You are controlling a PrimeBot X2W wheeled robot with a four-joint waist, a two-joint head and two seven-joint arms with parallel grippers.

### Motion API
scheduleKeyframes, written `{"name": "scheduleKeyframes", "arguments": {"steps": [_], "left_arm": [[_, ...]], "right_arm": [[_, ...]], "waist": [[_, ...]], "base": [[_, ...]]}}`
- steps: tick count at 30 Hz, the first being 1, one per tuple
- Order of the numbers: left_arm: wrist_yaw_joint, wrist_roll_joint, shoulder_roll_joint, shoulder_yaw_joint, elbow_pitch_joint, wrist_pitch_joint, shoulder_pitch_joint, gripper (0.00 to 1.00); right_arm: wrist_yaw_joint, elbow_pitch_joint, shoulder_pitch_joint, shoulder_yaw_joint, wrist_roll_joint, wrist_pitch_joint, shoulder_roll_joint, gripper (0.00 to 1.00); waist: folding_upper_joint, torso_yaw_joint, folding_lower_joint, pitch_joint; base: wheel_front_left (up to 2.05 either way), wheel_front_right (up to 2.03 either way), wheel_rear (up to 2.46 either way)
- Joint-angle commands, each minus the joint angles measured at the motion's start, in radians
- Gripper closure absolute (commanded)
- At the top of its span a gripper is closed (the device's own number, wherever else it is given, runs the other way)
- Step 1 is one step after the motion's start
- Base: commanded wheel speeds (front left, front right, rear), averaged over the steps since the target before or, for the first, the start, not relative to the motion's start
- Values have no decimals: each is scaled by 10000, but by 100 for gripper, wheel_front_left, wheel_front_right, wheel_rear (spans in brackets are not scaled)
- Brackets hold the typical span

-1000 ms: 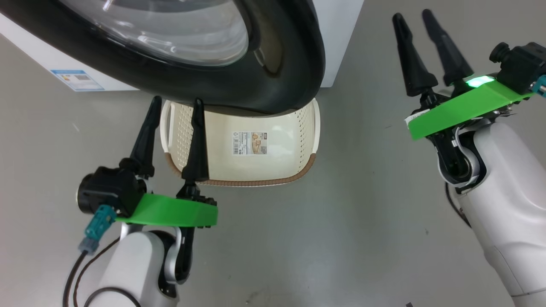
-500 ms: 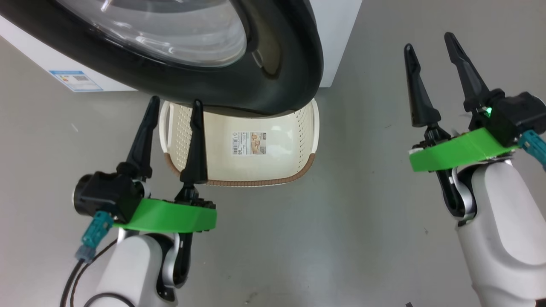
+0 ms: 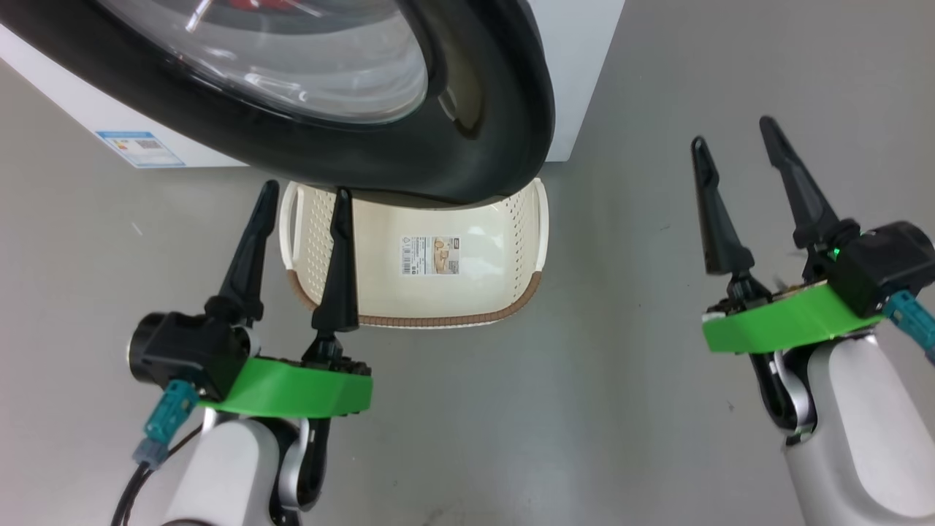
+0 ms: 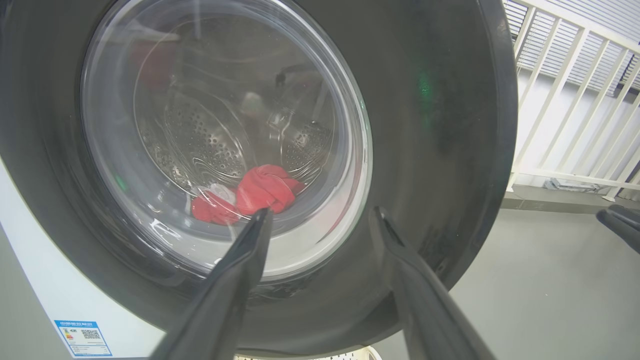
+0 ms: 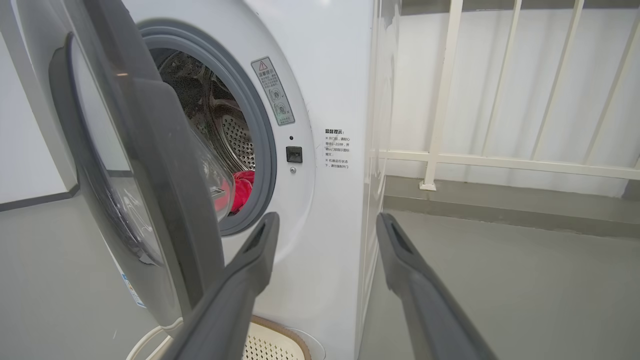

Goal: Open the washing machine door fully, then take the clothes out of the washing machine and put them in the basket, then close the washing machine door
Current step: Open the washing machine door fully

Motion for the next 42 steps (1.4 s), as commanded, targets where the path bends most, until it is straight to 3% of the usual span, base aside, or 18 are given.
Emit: {"name": "scheduleKeyframes", "arguments": {"steps": [1, 25, 26, 27, 28, 29, 35, 42], "left_arm": [[-50, 105, 179, 285, -297, -78, 134, 0], [-75, 200, 179, 372, -350, -78, 255, 0], [-75, 197, 179, 377, -355, -78, 255, 0], [-78, 194, 179, 379, -358, -78, 253, 0], [-83, 189, 179, 378, -358, -78, 251, 0], [-89, 187, 179, 374, -353, -78, 247, 0], [-64, 135, 179, 334, -375, -78, 242, 0], [1, 146, 179, 296, -462, -78, 224, 0]], "right_arm": [[46, -353, 273, 257, -21, -60, 80, 0], [46, -639, 995, 322, 548, -60, 81, 0], [46, -632, 976, 322, 554, -60, 81, 4], [46, -623, 948, 339, 612, -60, 81, 39], [46, -587, 919, 365, 663, -60, 81, 60], [46, -507, 897, 393, 743, -60, 81, 100], [46, -1, 543, 586, 1997, -61, 81, 100], [46, 1028, -306, 1502, 6322, -6, 81, 100]], "waist": [[0, -10, 0, -45], [0, -16, 0, -105], [0, -4, 0, -97], [0, 8, 0, -87], [0, 19, 0, -75], [0, 29, 0, -67], [0, 100, 0, -53], [0, 168, 0, -5]], "base": [[0, 0, 0], [0, 0, 0], [0, 0, 0], [0, 0, 0], [0, 0, 0], [0, 0, 0], [0, 0, 0], [0, 0, 0]]}}
